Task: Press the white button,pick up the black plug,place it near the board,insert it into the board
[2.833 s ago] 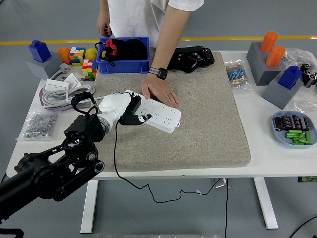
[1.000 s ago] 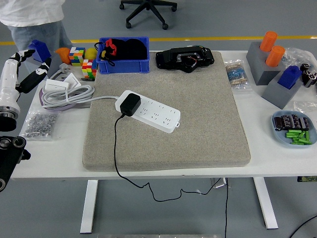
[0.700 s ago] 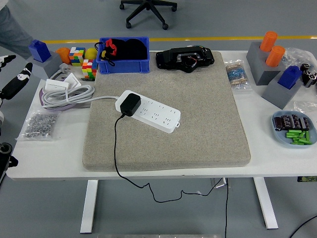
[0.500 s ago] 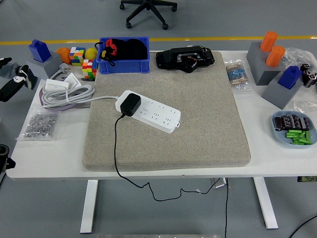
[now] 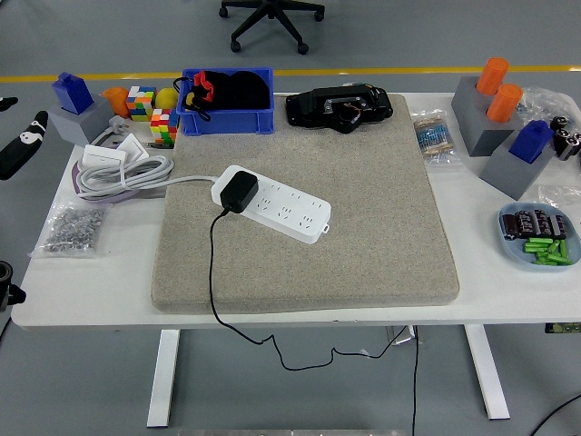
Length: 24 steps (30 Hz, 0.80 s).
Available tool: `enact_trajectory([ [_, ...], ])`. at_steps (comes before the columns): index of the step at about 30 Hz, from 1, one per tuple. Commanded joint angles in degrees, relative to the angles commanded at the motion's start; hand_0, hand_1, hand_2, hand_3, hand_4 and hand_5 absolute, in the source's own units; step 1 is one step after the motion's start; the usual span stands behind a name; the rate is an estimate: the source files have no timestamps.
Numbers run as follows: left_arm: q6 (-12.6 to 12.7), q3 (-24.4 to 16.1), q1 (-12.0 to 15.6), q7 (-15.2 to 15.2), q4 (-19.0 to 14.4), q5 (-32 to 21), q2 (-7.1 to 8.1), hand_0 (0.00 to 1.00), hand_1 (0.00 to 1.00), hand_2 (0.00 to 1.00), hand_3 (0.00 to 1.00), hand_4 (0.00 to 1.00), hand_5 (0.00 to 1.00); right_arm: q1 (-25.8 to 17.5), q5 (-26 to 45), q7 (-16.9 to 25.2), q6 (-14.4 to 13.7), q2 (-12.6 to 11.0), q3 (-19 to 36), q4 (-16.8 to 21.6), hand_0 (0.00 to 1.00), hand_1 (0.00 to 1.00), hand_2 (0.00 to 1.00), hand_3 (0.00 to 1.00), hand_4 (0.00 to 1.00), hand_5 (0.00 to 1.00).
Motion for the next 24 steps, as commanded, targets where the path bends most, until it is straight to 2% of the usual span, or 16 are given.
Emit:
enact_trajectory([
  [24, -0.29, 0.28, 0.36, 0.12, -1.13, -0.27, 0.47, 0.889, 0.868, 0.812, 0.752, 0.77, 0.517, -0.22, -0.06, 0.12, -0.07, 0.25, -0.06, 0.19, 0.64, 0.575, 0.609, 0.546, 0.65, 0.326],
])
